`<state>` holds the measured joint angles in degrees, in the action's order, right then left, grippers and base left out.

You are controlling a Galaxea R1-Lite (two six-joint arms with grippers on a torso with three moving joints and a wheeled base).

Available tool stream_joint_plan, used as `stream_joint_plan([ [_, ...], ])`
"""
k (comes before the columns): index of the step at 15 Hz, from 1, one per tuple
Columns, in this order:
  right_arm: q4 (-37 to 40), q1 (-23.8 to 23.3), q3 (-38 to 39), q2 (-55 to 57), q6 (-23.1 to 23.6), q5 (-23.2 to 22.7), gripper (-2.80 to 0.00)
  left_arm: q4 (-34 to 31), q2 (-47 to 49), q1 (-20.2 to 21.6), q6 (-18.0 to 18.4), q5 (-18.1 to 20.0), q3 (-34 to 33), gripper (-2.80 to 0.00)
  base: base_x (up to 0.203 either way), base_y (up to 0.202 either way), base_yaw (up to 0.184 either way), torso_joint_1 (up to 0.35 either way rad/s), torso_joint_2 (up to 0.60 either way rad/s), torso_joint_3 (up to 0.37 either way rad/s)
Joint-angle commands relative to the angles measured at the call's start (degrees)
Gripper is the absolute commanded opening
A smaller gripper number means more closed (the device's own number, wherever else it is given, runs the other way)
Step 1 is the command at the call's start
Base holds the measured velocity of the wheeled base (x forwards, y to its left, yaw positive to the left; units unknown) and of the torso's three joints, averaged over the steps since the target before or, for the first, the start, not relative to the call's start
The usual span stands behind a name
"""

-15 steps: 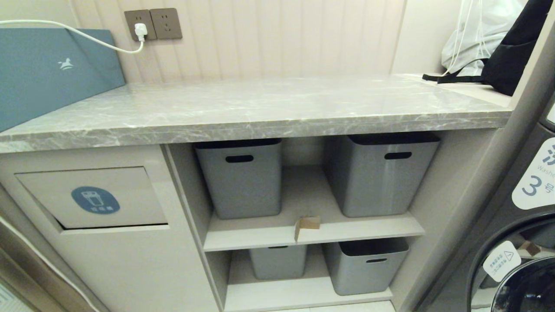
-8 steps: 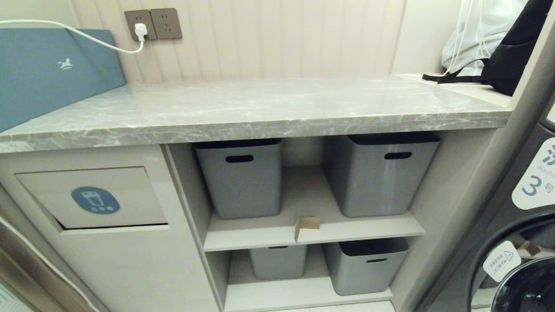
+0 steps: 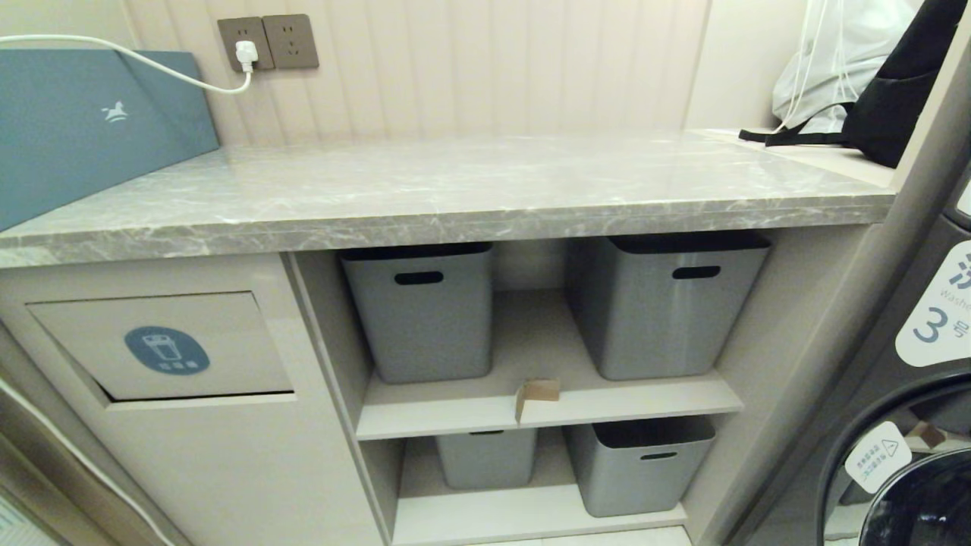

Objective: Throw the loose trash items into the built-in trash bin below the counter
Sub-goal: Pick up the garbage

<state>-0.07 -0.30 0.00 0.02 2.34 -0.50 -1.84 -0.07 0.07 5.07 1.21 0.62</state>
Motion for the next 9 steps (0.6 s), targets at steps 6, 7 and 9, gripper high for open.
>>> stream_joint_plan([
  [6,0.0,0.0,0.0,0.0,0.0,0.0,-2.80,0.0,-0.1,0.0,0.2,0.0,0.0,-2.80,0.000,0.000,0.000,0.018,-0.06,-0.041],
  [7,0.1,0.0,0.0,0.0,0.0,0.0,-2.80,0.0,-0.1,0.0,0.1,0.0,-0.1,-2.80,0.000,0.000,0.000,0.059,-0.16,-0.107],
  [9,0.0,0.0,0.0,0.0,0.0,0.0,-2.80,0.0,-0.1,0.0,0.2,0.0,-0.1,-2.80,0.003,0.006,-0.109,0.024,-0.07,-0.046],
])
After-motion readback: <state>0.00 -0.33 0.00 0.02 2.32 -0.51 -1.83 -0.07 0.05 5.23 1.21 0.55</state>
